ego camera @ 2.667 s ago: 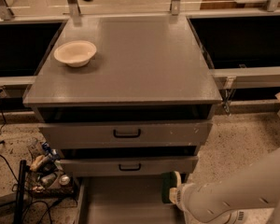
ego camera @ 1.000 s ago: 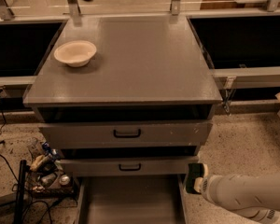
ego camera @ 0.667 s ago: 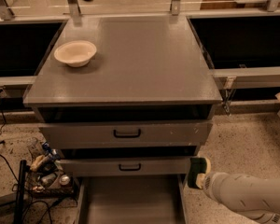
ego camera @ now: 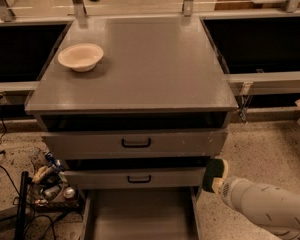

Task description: Pick sponge from bottom drawer and place on counter

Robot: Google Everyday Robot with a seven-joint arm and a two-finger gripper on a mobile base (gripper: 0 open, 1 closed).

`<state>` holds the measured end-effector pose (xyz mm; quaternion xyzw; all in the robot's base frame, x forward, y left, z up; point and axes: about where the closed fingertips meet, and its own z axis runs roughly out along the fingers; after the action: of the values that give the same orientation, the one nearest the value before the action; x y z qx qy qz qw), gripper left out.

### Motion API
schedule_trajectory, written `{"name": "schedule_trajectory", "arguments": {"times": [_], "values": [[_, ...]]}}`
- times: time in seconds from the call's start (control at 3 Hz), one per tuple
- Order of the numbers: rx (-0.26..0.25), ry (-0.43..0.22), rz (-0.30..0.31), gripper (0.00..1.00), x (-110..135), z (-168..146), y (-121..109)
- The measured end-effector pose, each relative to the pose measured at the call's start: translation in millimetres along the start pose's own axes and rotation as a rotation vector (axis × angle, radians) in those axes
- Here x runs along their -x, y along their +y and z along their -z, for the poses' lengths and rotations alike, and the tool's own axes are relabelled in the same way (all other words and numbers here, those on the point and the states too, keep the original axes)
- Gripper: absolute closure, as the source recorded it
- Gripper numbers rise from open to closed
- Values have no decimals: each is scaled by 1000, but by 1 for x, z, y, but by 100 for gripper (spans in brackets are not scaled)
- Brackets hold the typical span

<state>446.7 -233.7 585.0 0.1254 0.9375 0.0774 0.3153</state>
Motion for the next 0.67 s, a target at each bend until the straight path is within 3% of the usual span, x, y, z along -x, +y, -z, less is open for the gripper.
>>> {"name": "schedule_trajectory", "arguments": {"times": [0.33, 0.67], "values": [[0, 0, 0, 100, 0, 0, 0], [-1, -82, -4, 100, 26, 16, -11]]}}
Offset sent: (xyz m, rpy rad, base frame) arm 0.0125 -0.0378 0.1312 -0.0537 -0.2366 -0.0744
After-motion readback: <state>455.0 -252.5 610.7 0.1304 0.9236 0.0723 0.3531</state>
